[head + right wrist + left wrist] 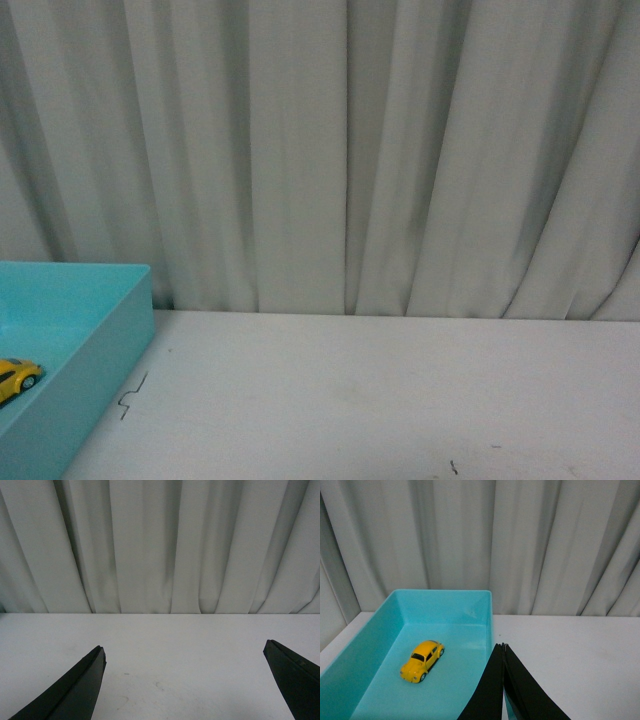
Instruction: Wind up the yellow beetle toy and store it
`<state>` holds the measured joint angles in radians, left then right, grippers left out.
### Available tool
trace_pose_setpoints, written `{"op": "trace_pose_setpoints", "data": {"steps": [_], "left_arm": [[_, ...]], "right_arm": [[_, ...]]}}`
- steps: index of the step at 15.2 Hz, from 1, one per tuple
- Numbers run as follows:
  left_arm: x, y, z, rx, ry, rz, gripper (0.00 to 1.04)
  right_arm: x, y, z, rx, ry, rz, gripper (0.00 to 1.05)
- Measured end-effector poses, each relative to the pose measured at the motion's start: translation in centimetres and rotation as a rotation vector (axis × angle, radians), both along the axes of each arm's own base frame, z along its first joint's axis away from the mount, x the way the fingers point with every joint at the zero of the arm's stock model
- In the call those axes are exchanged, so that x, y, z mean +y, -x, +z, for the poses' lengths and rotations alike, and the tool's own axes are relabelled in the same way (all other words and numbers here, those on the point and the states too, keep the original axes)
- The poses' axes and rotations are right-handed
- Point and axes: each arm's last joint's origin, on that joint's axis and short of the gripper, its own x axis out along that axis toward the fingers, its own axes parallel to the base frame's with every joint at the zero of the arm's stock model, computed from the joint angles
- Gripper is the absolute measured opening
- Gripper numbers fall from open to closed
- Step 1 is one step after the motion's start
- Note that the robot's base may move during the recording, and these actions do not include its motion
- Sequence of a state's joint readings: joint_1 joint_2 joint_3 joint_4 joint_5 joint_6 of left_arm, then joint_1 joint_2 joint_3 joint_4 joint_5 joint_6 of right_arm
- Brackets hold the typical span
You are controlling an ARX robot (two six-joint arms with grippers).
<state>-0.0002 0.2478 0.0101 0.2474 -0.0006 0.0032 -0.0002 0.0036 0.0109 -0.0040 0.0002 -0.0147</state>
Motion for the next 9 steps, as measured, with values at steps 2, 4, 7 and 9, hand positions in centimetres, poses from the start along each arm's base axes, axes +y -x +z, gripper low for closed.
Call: {"op": "trace_pose_setpoints", "data": {"steps": [2, 4, 7, 9], "left_arm": [[0.0, 0.2, 0.0, 0.0, 0.0, 0.0, 0.02], [0.0, 0.4, 0.0, 0.0, 0.0, 0.0, 0.02], [0.0, 1.6, -0.1, -0.012, 0.0, -0.003, 0.02], [0.0, 1.6, -0.4, 0.014, 0.0, 0.0, 0.02]], "right_arm": [[0.0, 0.0, 0.0, 0.0, 0.0, 0.0, 0.98], [0.0, 0.0, 0.0, 0.0, 0.0, 0.0, 0.98], [0.0, 0.0, 0.0, 0.001, 0.0, 0.0, 0.98], [0.0, 0.0, 0.0, 0.0, 0.0, 0.0, 0.98]]}}
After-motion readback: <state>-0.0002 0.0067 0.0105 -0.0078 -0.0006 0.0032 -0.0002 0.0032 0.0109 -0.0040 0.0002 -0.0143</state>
